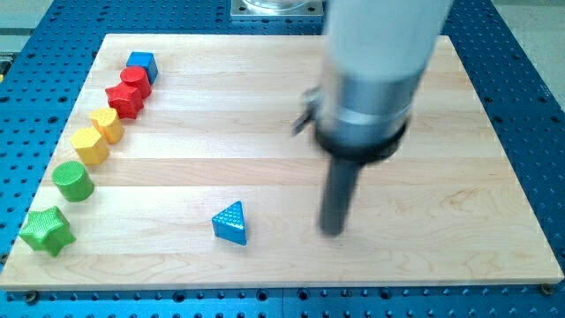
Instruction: Push the triangle above the blue cube
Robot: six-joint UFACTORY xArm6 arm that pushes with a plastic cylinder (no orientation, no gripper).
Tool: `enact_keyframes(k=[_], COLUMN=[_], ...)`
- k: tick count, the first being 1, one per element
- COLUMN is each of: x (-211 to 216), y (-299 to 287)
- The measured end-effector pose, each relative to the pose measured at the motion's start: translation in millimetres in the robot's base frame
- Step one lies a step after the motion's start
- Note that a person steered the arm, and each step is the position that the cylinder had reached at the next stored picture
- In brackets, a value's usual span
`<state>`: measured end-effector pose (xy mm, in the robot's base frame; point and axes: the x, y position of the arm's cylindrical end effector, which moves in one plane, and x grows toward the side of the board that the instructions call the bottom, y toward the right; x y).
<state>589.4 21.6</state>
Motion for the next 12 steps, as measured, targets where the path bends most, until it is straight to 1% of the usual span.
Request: enact_keyframes(k=[1, 4, 5, 6, 7, 8, 9, 10, 11, 12], x=[18, 15, -22, -12, 17, -61, -128, -92, -100, -204], y=[-78, -83, -103, -69, -50, -38, -94, -54, -122, -114])
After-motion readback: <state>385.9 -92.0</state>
